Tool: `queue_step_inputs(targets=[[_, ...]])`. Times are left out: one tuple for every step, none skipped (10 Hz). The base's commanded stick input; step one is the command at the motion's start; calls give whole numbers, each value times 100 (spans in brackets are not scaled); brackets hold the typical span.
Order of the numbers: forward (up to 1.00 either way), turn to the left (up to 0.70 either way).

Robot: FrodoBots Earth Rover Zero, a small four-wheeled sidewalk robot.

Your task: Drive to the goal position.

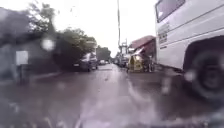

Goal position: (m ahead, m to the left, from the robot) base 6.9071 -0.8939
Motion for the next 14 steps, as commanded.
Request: queue_step_inputs(targets=[[100, 0], [100, 0], [100, 0], [100, 0], [100, 0], [100, 0], [100, 0], [100, 0], [100, 0], [100, 0], [100, 0], [100, 0], [100, 0], [100, 0]])
